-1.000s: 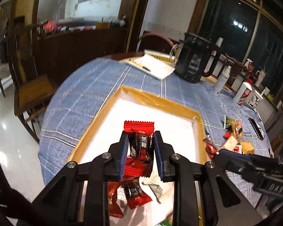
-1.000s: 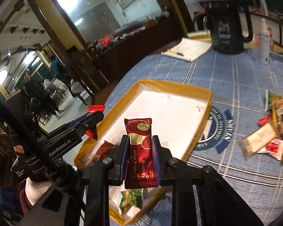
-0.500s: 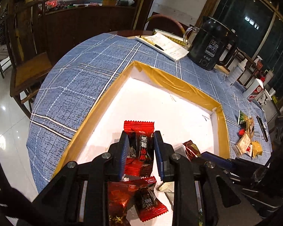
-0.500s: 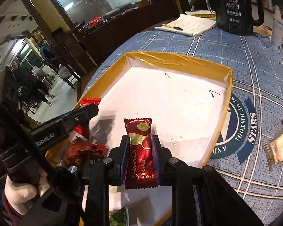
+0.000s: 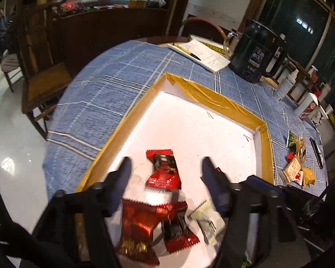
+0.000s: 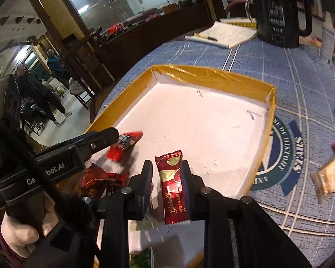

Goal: Organize snacks
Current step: 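Carry both red candies over the tray and release them inside, then move both open tools back toward the snack pile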

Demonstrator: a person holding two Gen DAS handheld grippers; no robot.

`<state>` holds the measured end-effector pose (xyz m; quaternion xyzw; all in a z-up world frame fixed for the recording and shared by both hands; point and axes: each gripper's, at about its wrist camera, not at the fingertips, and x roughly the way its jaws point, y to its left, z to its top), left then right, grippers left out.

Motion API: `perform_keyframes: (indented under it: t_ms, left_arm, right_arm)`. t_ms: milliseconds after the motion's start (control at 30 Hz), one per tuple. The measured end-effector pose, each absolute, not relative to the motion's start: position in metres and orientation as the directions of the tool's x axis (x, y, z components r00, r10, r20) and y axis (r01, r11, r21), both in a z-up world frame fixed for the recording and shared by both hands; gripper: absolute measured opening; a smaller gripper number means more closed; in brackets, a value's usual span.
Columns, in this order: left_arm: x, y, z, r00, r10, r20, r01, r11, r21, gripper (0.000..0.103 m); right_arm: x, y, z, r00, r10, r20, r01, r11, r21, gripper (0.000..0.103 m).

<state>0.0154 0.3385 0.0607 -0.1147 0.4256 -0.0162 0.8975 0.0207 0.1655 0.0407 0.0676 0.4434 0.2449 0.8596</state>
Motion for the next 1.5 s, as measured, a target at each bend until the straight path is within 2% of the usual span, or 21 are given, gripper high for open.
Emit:
perform_keyframes:
  t_ms: [100, 167, 267, 400, 567, 833, 1133, 1500]
  left_arm:
    - [-0.008, 0.337, 0.072, 0.681, -0.145, -0.718, -0.074, 0.962, -0.264, 0.078]
    - [-0.029, 0.333, 0.078, 0.697, -0.192, -0.691, -0.063, 0.943, -0.326, 0.078]
    - [-0.053, 0.319, 0.08, 0.681, -0.249, -0.689, -0.034, 0.929, -0.37, 0.078]
    - [-0.084, 0.281, 0.09, 0.704, -0.161, -0.691, -0.027, 0.967, -0.253, 0.078]
    - [-0.115, 0.228, 0.099, 0.773, 0.001, -0.634, -0.037, 0.998, -0.044, 0.078]
    - [-0.142, 0.166, 0.104, 0.834, 0.112, -0.54, -0.02, 0.985, 0.173, 0.077]
    - [-0.147, 0.12, 0.098, 0.821, 0.045, -0.569, 0.093, 0.973, 0.211, 0.077]
    - [-0.134, 0.105, 0.09, 0.794, 0.04, -0.606, 0.113, 0.971, 0.212, 0.077]
  right_arm:
    - [0.009, 0.157, 0.053, 0.514, 0.495, -0.701, -0.369, 0.865, 0.34, 0.029]
    - [-0.003, 0.148, 0.062, 0.539, 0.502, -0.677, -0.374, 0.862, 0.342, 0.037]
    - [-0.022, 0.132, 0.069, 0.566, 0.507, -0.65, -0.374, 0.861, 0.345, 0.039]
    - [-0.047, 0.106, 0.071, 0.599, 0.499, -0.626, -0.353, 0.867, 0.353, 0.04]
    - [-0.076, 0.067, 0.063, 0.629, 0.476, -0.614, -0.306, 0.878, 0.367, 0.04]
    - [-0.105, 0.0, 0.055, 0.676, 0.412, -0.611, -0.217, 0.904, 0.369, 0.043]
    - [-0.118, -0.063, 0.046, 0.706, 0.364, -0.608, -0.122, 0.908, 0.401, 0.043]
    - [-0.11, -0.094, 0.043, 0.714, 0.338, -0.613, -0.083, 0.91, 0.405, 0.045]
